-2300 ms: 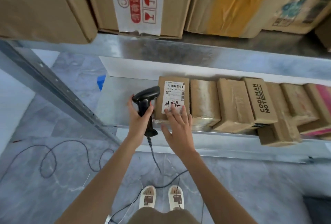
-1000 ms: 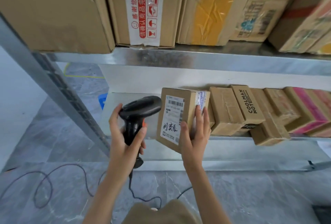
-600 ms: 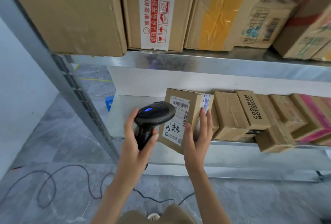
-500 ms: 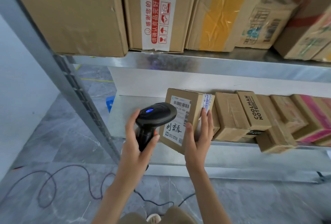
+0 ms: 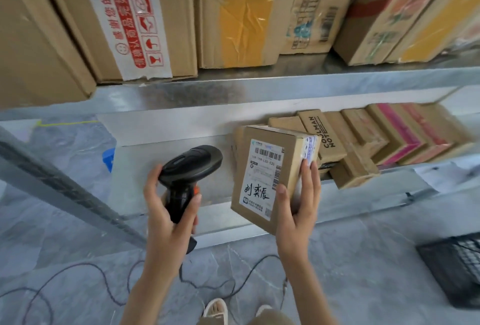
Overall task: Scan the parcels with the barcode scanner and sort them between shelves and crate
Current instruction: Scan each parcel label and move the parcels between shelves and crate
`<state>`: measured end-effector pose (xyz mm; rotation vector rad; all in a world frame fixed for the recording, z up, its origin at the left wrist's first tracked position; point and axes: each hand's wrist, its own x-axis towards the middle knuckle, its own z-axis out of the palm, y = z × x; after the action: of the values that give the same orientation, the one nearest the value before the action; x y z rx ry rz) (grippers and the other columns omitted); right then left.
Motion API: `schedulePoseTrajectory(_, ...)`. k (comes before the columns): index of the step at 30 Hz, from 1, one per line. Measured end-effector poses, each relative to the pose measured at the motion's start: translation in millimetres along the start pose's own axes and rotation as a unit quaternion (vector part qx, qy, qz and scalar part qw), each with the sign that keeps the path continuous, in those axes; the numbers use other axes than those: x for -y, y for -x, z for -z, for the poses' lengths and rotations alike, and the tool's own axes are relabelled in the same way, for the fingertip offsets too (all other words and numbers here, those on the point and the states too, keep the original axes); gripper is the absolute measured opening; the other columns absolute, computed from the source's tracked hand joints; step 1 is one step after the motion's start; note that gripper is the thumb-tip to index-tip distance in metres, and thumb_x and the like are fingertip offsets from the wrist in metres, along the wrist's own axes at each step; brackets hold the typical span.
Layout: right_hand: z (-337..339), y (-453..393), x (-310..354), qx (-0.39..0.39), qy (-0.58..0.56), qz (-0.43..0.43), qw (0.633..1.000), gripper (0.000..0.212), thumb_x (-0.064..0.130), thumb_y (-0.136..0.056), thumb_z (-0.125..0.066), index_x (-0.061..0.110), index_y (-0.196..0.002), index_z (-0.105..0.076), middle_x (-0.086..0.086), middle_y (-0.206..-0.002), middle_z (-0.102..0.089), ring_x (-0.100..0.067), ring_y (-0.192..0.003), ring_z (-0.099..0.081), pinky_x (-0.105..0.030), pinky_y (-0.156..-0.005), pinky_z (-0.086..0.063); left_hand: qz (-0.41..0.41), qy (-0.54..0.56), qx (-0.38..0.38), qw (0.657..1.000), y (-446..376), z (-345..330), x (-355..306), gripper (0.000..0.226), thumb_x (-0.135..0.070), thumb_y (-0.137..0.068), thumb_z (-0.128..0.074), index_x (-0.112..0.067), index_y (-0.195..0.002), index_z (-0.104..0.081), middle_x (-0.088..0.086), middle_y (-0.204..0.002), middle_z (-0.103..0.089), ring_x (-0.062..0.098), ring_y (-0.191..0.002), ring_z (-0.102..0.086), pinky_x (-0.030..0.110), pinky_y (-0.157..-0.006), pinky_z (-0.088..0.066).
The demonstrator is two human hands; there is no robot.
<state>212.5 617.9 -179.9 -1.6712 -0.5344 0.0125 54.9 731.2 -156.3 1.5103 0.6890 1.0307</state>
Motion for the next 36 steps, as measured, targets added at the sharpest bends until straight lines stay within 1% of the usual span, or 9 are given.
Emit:
schedulePoseTrajectory(6,73,-19,-1,-0.111,0.008,-0.005,0.994,0.059,0.050,-0.090,-0.055,0.048,-0.147,-0.039,0.016,-0.162,-0.024,-0.007,-0.149,-0.022,-0.055,-0.116,-0.033,-0.030,0.032,0.071,0.996,-7,-64,-9,0.072,-0.011,-0.091,-0.060,-0.063,-0.131,-0.032,0.002,-0.087,-0.067,0.015,-0.049,-0.050,0.025,-0.045,-0.046)
schedulePoseTrajectory(8,101,-22,-6,-0.148,0.008,-0.021,0.989,0.059,0.051,-0.088,-0.055,0.051,-0.145,-0.039,0.018,-0.161,-0.025,-0.003,-0.149,-0.021,-0.056,-0.116,-0.033,-0.043,0.037,0.114,0.992,-3,-96,-18,0.070,-0.016,-0.088,-0.061,-0.061,-0.133,-0.032,0.007,-0.084,-0.065,0.016,-0.048,-0.050,0.025,-0.046,-0.046)
schedulePoseTrajectory(12,173,-24,-16,-0.225,0.017,-0.046,0.973,0.059,0.053,-0.086,-0.055,0.051,-0.143,-0.038,0.019,-0.160,-0.026,0.001,-0.147,-0.022,-0.054,-0.118,-0.031,-0.052,0.054,0.224,0.972,12,-171,-31,0.074,-0.008,-0.092,-0.060,-0.056,-0.140,-0.029,0.008,-0.092,-0.066,0.019,-0.053,-0.050,0.028,-0.048,-0.047)
schedulePoseTrajectory(16,261,-21,-32,-0.288,0.019,-0.070,0.955,0.060,0.053,-0.085,-0.055,0.052,-0.143,-0.039,0.021,-0.159,-0.028,0.004,-0.147,-0.020,-0.052,-0.120,-0.028,-0.087,0.061,0.292,0.951,36,-263,-49,0.075,-0.015,-0.091,-0.061,-0.067,-0.135,-0.029,0.008,-0.092,-0.064,0.021,-0.055,-0.052,0.029,-0.049,-0.049)
schedulePoseTrajectory(20,352,-15,-56,-0.325,0.014,-0.085,0.942,0.056,0.054,-0.086,-0.057,0.062,-0.139,-0.039,0.026,-0.158,-0.028,0.002,-0.147,-0.023,-0.052,-0.119,-0.030,-0.101,0.066,0.343,0.931,72,-353,-65,0.076,-0.015,-0.094,-0.061,-0.068,-0.136,-0.026,0.014,-0.093,-0.062,0.021,-0.057,-0.055,0.031,-0.051,-0.050)
schedulePoseTrajectory(26,459,-14,-80,-0.363,0.017,-0.104,0.926,0.053,0.053,-0.086,-0.057,0.072,-0.131,-0.039,0.024,-0.157,-0.030,-0.001,-0.146,-0.028,-0.050,-0.119,-0.032,-0.093,0.063,0.401,0.909,125,-461,-78,0.071,-0.028,-0.094,-0.063,-0.065,-0.139,-0.022,-0.005,-0.088,-0.064,0.019,-0.060,-0.058,0.032,-0.052,-0.051)
schedulePoseTrajectory(30,504,-14,-94,-0.394,0.006,-0.113,0.912,0.054,0.050,-0.085,-0.060,0.066,-0.133,-0.042,0.021,-0.156,-0.033,0.000,-0.143,-0.032,-0.044,-0.117,-0.036,-0.085,0.066,0.430,0.897,147,-515,-86,0.070,-0.032,-0.092,-0.064,-0.067,-0.137,-0.023,-0.007,-0.088,-0.065,0.018,-0.059,-0.057,0.029,-0.054,-0.051)
schedulePoseTrajectory(34,535,-22,-111,-0.429,0.001,-0.122,0.895,0.053,0.039,-0.088,-0.060,0.056,-0.134,-0.043,0.018,-0.156,-0.035,0.004,-0.141,-0.033,-0.035,-0.115,-0.038,-0.099,0.059,0.464,0.879,150,-566,-87,0.069,-0.032,-0.092,-0.064,-0.065,-0.138,-0.024,-0.006,-0.092,-0.066,0.019,-0.060,-0.057,0.033,-0.056,-0.050)
schedulePoseTrajectory(36,547,-27,-117,-0.443,0.009,-0.132,0.887,0.054,0.043,-0.087,-0.061,0.058,-0.136,-0.043,0.021,-0.155,-0.034,0.007,-0.139,-0.034,-0.036,-0.113,-0.040,-0.102,0.063,0.478,0.870,148,-589,-87,0.070,-0.028,-0.093,-0.063,-0.063,-0.139,-0.023,-0.007,-0.095,-0.067,0.019,-0.060,-0.057,0.033,-0.057,-0.051)
